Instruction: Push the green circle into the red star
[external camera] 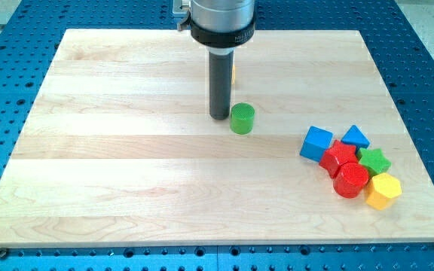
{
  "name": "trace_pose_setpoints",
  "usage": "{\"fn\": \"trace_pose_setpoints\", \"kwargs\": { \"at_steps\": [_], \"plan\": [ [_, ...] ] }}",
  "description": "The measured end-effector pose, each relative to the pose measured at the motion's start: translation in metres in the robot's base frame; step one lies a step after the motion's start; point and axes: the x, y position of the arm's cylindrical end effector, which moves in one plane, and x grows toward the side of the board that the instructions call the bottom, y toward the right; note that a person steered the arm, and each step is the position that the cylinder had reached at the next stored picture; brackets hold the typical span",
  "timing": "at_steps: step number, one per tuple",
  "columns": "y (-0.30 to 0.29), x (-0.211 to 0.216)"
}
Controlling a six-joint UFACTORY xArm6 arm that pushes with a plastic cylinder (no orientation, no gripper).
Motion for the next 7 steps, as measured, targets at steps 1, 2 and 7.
{"fn": "trace_pose_setpoints", "kwargs": {
  "at_steps": [1,2,7],
  "plan": [
    [0.009,0.029],
    [0.034,0.081],
    [0.058,0.064]
  ]
}}
